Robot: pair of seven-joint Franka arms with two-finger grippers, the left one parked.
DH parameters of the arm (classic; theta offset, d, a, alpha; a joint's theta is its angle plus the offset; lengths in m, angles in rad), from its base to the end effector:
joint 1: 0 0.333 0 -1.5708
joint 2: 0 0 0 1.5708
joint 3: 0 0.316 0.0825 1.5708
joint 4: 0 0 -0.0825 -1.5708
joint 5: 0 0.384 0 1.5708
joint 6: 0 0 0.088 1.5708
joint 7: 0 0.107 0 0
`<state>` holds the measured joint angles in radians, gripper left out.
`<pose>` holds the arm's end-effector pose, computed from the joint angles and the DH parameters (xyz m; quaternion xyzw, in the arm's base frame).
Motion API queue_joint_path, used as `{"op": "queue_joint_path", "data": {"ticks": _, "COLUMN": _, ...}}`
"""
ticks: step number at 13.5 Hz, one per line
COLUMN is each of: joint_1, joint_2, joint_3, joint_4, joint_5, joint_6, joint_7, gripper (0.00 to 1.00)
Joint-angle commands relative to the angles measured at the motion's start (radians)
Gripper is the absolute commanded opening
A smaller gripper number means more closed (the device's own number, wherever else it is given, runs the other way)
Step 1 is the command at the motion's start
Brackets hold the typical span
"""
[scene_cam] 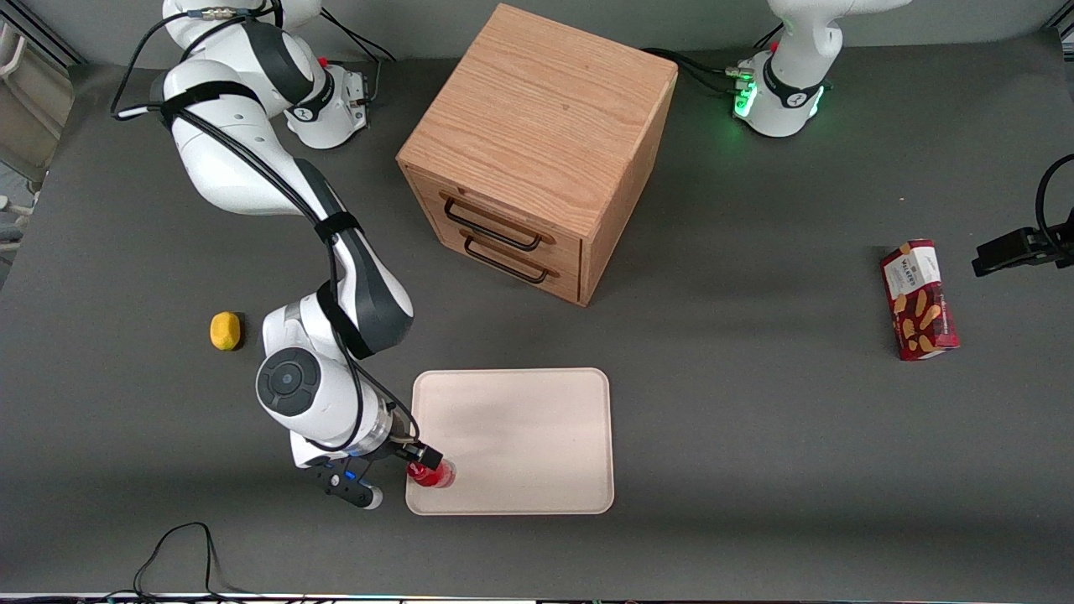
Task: Place coke bottle on tray
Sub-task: 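Lower the bottle onto the tray's edge and open the right gripper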
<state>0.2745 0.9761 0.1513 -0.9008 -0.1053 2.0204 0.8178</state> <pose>0.7517 0.2785 0.3153 -0.9742 0.2121 -0.0552 0.0530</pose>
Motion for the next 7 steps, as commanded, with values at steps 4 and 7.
{"op": "queue_joint_path", "data": {"ticks": 4, "joint_1": 0.032, "joint_2": 0.007, "joint_3": -0.007, "joint_4": 0.037, "joint_5": -0.027, "joint_6": -0.019, "joint_7": 0.099, "gripper": 1.0}}
{"op": "queue_joint_path", "data": {"ticks": 7, "joint_1": 0.06, "joint_2": -0.002, "joint_3": -0.01, "joint_4": 0.04, "joint_5": -0.06, "joint_6": -0.04, "joint_7": 0.139, "gripper": 1.0}}
